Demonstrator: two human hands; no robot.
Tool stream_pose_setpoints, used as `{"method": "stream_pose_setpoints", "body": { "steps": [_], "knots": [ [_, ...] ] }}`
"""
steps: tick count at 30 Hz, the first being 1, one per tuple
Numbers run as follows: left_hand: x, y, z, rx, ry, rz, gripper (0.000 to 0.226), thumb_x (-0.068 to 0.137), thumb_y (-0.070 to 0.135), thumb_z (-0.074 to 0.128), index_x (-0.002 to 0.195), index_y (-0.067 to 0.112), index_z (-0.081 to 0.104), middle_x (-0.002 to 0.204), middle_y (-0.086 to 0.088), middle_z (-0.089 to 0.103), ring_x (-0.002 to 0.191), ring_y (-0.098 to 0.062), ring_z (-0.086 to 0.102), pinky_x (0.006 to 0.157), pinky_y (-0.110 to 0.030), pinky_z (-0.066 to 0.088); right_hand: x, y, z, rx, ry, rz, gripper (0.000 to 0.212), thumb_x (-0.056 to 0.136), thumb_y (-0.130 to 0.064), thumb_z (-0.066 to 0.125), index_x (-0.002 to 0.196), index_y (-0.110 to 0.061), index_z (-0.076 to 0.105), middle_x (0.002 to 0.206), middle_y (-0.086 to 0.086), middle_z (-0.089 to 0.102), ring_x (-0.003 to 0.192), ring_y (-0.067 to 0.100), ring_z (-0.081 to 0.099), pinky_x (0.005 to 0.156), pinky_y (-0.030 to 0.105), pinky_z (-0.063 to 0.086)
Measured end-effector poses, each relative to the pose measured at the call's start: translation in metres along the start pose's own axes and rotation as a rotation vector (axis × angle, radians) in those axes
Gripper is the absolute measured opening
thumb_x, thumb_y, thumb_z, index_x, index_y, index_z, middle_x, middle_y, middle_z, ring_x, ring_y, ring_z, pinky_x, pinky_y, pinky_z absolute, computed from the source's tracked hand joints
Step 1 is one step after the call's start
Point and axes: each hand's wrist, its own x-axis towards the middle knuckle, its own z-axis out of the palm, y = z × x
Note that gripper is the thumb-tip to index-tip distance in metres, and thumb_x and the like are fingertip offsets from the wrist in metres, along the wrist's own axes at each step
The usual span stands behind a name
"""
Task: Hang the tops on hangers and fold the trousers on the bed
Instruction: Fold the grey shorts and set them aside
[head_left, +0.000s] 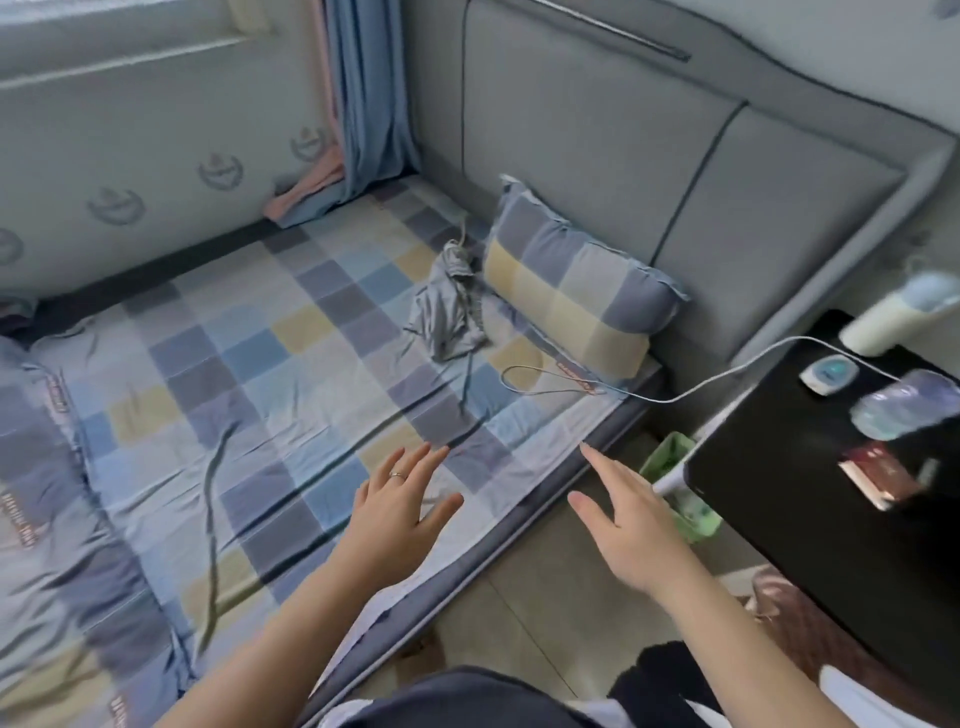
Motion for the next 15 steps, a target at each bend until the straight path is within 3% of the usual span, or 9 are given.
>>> {"method": "stream_pose_setpoints", "body": {
  "steps": [9,15],
  "knots": [
    [0.081,-0.066,-0.033,-0.031,-0.018,-0.087,0.062,0.100,0.062,0.038,0.157,0.039,0.025,0.166,0.012,0.022,0.154,-0.019,0.010,0.122,-0.048,0.017,0.136,-0.048,0.031,-0.179,-0.147,-0.001,0.060,0.101,-0.051,0.043,0.156,-0.036,0.025,0.160,-0.007,0.034,0.148,0.019,0.024,0.119,0.048,0.021],
    [0.163,-0.072,-0.021,-0.017,-0.039,-0.167,0.066,0.099,0.063,0.036,0.158,0.037,0.021,0.167,0.010,0.019,0.155,-0.019,0.007,0.122,-0.048,0.015,0.236,-0.022,0.040,-0.320,-0.264,-0.040,0.060,0.101,-0.056,0.036,0.157,-0.041,0.017,0.165,-0.012,0.017,0.153,0.015,0.007,0.120,0.046,0.007]
  ]
}}
